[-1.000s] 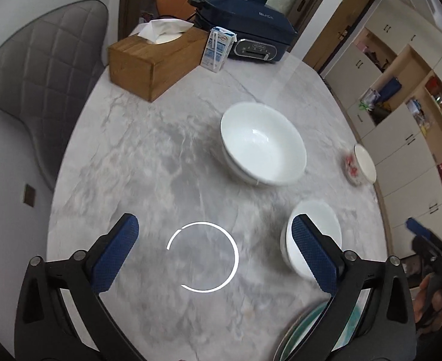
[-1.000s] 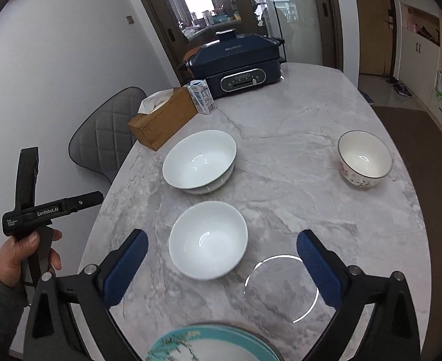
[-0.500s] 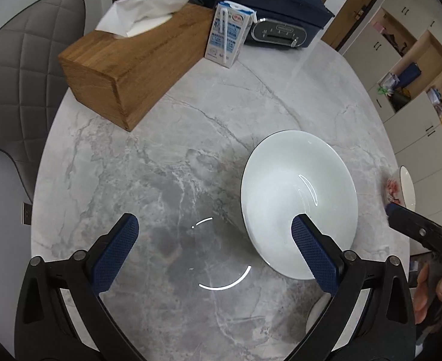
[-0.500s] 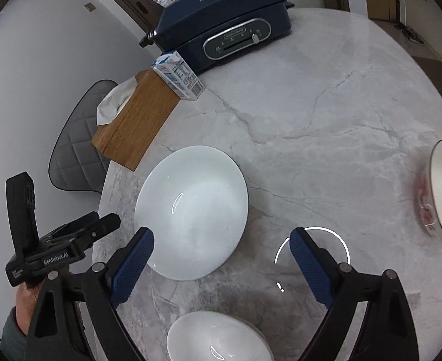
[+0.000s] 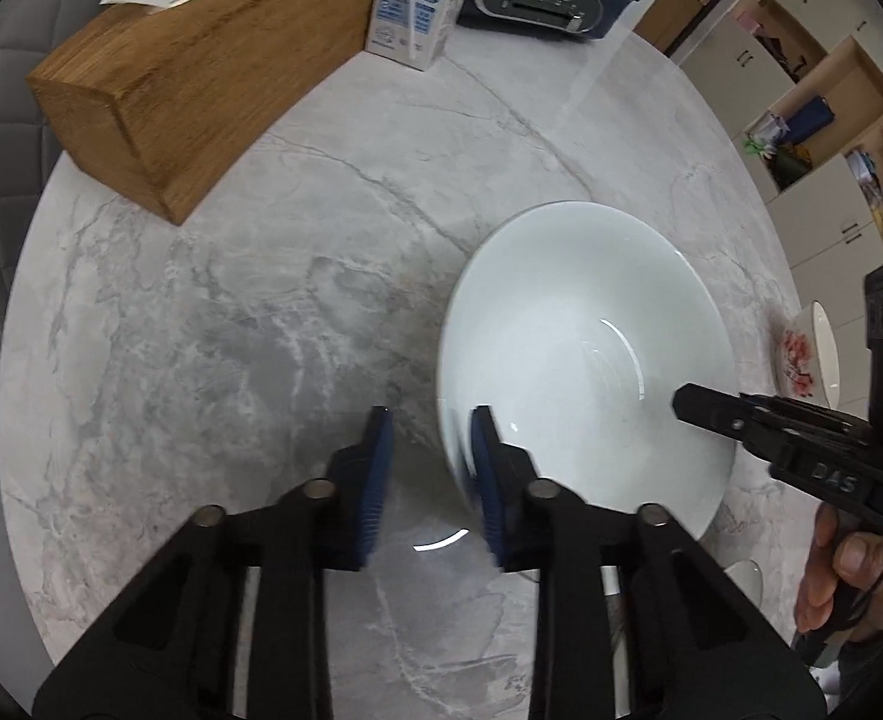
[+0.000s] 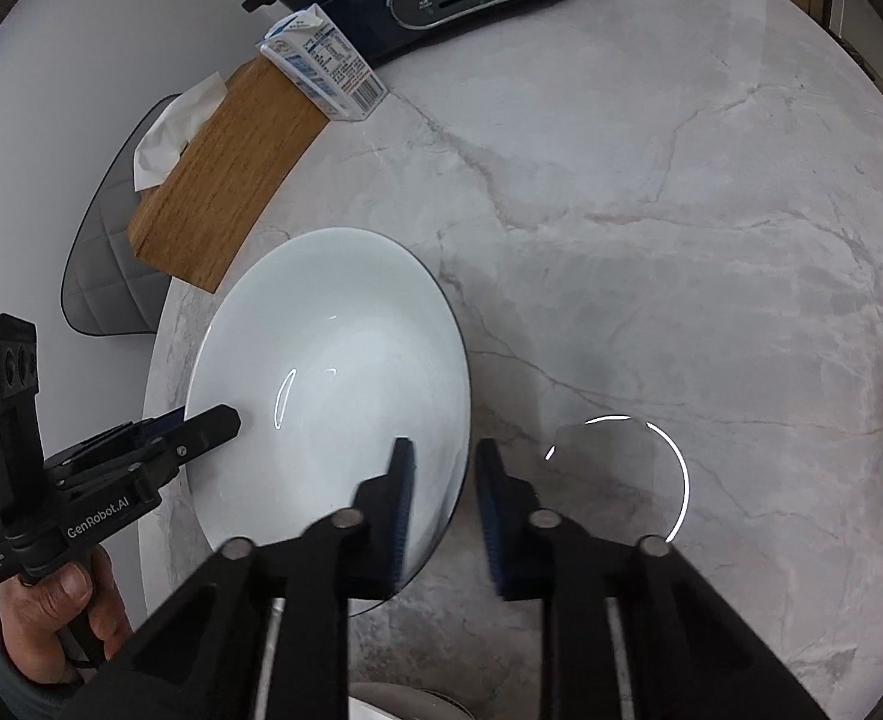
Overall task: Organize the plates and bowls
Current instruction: 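Close the right gripper on the large white bowl's rim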
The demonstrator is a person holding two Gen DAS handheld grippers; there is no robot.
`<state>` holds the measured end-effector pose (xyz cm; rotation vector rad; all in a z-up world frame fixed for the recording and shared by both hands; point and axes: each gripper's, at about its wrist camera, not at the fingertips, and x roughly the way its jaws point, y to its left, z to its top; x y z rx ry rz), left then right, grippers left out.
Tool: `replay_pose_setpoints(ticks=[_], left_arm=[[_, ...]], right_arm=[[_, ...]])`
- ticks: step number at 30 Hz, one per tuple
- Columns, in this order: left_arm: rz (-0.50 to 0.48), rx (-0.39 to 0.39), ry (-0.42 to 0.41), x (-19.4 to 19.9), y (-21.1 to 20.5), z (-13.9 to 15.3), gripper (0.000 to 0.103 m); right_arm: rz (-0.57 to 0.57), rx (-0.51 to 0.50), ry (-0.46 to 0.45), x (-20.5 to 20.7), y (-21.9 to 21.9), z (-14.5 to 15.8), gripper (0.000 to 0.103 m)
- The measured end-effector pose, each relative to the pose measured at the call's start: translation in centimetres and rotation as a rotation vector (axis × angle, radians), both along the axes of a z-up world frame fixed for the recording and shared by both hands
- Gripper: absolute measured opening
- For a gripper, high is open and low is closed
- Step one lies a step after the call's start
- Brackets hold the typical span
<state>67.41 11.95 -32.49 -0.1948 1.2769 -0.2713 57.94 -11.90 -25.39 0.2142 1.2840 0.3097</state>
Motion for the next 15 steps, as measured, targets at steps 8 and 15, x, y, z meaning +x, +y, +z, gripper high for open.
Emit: replay_pose_setpoints(ticks=[8, 15], left_arm=[[-0.015, 0.032, -0.008, 0.8, -1.4, 0.5, 0.007], [-0.021, 0.021, -0.054, 0.2, -1.8, 3.5, 0.007]], right_arm=[[0.000, -0.006, 0.007, -0.3, 0.0, -0.1, 0.014], [-0.007, -0.005, -0.033, -1.3, -0.2, 2.0, 0.014]])
